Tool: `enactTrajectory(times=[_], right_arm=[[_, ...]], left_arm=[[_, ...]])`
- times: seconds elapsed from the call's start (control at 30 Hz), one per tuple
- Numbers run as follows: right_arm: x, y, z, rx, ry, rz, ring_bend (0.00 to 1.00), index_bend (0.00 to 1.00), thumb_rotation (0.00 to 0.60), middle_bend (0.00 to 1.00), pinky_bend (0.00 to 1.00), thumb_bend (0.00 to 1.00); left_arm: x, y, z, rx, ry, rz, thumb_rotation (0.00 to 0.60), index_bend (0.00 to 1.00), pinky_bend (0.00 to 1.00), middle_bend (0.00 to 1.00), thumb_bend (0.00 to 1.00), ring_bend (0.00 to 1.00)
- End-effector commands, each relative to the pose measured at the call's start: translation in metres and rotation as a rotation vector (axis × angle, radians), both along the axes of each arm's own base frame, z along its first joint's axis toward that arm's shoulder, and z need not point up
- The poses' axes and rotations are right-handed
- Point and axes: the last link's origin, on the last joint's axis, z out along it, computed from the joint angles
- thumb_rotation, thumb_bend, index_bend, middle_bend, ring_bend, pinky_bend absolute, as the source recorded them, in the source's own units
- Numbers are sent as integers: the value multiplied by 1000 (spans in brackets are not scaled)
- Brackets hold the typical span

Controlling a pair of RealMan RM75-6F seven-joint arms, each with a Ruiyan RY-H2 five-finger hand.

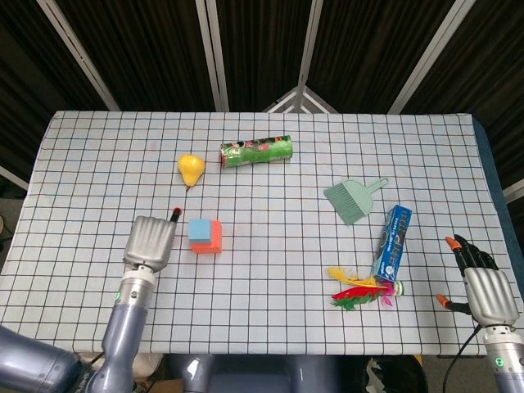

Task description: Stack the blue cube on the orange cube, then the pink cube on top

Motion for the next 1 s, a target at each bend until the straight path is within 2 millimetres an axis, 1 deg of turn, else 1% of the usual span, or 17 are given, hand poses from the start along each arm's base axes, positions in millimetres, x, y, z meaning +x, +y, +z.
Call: enactTrajectory(times=[0.03,0.07,0.1,0.13,0.2,0.33,0.4,0.63,0.8,1.0], right_arm=[[0,0,0,3,-1,2,131,82,600,73,163,190],[1,0,-1,5,-1,4,131,82,600,73,163,189],[1,0,-1,7,-1,5,131,82,600,73,163,189],[1,0,-1,7,-1,5,131,82,600,73,163,190],[2,-1,-2,12,0,9,131,82,600,73,163,190],[2,-2,-3,15,2,9,131,82,600,73,163,189],[2,-2,-4,20,3,7,131,82,600,73,163,189],[0,-2,-5,25,4,-1,131,81,600,73,163,190],[0,-3,-7,35,5,-5,131,82,600,73,163,190],[0,-5,-9,43,8,-9,131,82,600,73,163,190]], left_arm=[[-48,-23,22,4,-45,81,600,161,686,712,286,631],[-58,-22,24,6,-47,94,600,166,686,712,286,630],[-65,-21,24,9,-49,102,600,182,686,713,286,630],[-68,-20,24,9,-50,104,600,192,686,713,286,630],[-82,-15,21,5,-42,119,600,225,686,714,286,631],[-99,-3,11,-7,-39,125,600,250,688,716,286,635],[-103,3,4,-7,-36,122,600,252,690,718,286,636],[-102,21,-17,0,-52,103,600,273,691,722,288,638],[-98,27,-32,-12,-29,96,600,283,691,724,289,638],[-91,35,-43,-13,-17,90,600,303,692,729,317,644]])
